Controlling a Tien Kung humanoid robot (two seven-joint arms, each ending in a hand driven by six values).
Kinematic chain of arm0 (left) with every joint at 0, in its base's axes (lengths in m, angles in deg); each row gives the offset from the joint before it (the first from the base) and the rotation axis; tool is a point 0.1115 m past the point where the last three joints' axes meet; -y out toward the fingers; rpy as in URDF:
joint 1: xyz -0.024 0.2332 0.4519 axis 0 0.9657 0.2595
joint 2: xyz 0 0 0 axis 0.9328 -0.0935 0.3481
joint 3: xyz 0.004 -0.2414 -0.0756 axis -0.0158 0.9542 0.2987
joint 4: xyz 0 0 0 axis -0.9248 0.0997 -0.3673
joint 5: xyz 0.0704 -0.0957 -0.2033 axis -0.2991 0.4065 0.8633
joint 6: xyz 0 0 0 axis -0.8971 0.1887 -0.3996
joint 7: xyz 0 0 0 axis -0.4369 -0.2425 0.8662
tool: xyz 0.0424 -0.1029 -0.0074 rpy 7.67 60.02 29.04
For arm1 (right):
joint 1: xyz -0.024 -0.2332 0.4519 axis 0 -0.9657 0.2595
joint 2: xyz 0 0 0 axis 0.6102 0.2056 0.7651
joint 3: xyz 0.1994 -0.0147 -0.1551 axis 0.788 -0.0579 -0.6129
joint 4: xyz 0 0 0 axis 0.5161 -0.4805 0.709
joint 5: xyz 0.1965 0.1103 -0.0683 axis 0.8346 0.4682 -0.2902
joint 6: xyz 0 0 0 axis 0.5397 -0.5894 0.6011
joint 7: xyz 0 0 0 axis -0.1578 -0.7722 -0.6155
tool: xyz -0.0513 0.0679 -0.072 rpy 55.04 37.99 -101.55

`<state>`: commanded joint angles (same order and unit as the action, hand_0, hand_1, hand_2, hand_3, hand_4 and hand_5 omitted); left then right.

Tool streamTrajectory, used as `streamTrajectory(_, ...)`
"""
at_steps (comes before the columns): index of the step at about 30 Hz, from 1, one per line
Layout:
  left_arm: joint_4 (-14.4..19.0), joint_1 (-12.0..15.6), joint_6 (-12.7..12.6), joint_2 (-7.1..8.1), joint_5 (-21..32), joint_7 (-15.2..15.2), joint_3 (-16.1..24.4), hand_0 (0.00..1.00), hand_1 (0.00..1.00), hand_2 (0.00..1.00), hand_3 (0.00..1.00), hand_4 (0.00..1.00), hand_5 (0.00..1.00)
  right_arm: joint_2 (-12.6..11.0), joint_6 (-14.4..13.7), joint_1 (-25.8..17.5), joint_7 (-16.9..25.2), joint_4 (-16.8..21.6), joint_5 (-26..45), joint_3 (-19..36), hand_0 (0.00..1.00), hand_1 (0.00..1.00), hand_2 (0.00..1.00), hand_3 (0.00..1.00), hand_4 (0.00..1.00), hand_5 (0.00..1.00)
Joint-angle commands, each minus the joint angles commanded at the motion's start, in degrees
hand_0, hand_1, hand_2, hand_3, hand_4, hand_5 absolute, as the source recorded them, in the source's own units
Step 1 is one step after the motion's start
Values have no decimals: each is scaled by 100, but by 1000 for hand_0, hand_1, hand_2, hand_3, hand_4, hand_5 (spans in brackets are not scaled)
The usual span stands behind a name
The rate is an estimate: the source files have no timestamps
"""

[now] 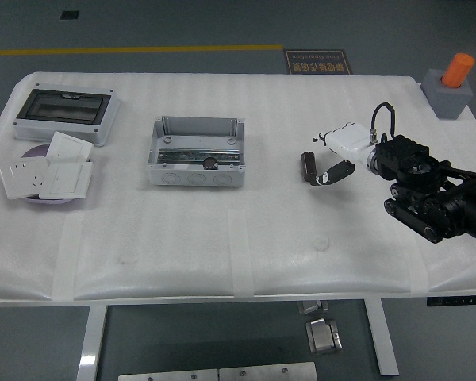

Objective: Pick up the battery,place it into the box

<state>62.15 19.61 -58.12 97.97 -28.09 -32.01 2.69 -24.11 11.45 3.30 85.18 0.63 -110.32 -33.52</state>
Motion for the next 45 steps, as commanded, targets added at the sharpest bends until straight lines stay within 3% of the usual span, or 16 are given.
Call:
streamTrajectory(14, -11, -25, 24, 5, -73, -13, 71, 599, 620, 450, 617, 563, 454, 161, 82, -41, -24, -41, -236, 139, 874, 782, 789, 870, 998, 657)
streamTrajectory(15, -12, -26, 27, 8, -88, -17, 81, 599, 620, 450, 617, 561, 461, 166, 86, -49, -20, -47, -242, 147, 869, 778, 786, 854, 879, 506)
streamTrajectory(20, -12, -37, 33, 11, -156, -28, 110, 599, 620, 450, 617, 561, 461, 179, 109, -83, 3, -81, -267, 182, 869, 778, 786, 854, 879, 506)
streamTrajectory(21, -12, -40, 35, 10, -169, -30, 115, 598, 620, 450, 617, 558, 468, 182, 114, -89, 9, -91, -272, 190, 864, 775, 773, 823, 688, 315)
streamTrajectory(26, -7, -51, 35, 13, -206, -31, 120, 598, 620, 450, 617, 558, 468, 202, 138, -104, 37, -155, -303, 239, 864, 775, 773, 823, 688, 315)
streamTrajectory(27, -7, -52, 36, 15, -217, -32, 124, 598, 620, 449, 618, 558, 471, 208, 145, -103, 44, -167, -312, 251, 861, 765, 770, 797, 631, 278)
streamTrajectory(45, 5, -64, 37, 6, -328, -43, 159, 598, 621, 449, 619, 560, 484, 285, 108, -118, 122, -191, -327, 307, 852, 757, 762, 761, 590, 276)
